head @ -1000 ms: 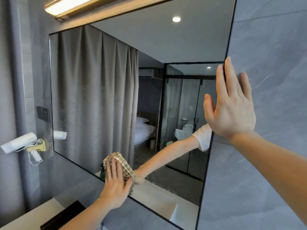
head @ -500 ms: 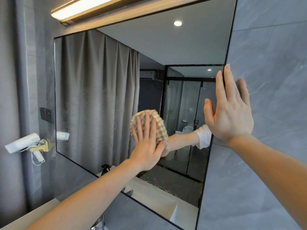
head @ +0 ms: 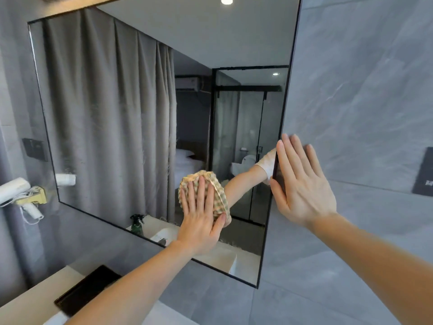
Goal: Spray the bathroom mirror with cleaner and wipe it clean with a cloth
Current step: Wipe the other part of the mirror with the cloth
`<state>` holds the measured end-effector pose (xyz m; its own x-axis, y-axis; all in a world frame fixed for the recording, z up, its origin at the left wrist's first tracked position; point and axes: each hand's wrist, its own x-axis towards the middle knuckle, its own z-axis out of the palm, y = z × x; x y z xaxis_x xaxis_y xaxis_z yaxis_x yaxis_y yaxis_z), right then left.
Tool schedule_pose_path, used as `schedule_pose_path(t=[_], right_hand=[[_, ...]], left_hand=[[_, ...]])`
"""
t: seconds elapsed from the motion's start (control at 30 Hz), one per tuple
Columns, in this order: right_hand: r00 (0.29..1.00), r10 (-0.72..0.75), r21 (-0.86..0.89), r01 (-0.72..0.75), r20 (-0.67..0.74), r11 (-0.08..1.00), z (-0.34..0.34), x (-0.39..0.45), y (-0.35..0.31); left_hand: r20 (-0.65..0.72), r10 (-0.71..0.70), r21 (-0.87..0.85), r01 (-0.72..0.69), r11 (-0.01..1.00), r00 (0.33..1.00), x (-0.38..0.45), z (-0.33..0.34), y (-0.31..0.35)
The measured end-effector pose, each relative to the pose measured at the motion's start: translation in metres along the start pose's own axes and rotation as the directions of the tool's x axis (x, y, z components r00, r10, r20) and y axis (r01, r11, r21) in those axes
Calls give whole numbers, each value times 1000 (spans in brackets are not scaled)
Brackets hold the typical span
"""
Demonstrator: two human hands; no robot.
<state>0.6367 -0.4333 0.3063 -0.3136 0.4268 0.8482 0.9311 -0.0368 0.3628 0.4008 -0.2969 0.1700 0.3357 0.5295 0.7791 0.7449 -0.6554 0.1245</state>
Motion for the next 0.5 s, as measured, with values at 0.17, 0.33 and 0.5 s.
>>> schedule_pose_path(t=[0.17,0.33,0.5], right_hand=[[1000,27,-58,-27,-8,998,15,-21,-8],[999,29,-45,-30,-28,999,16,-21,-6],[998,20,-50,-23,-57,998,16,-20,-7]], left_hand=[[87,-72,8,72,997,994,-71,48,-26],[176,-146,11,146,989,974,-117,74,-35],[234,-180,59,170,984,955,-125,79,-31]])
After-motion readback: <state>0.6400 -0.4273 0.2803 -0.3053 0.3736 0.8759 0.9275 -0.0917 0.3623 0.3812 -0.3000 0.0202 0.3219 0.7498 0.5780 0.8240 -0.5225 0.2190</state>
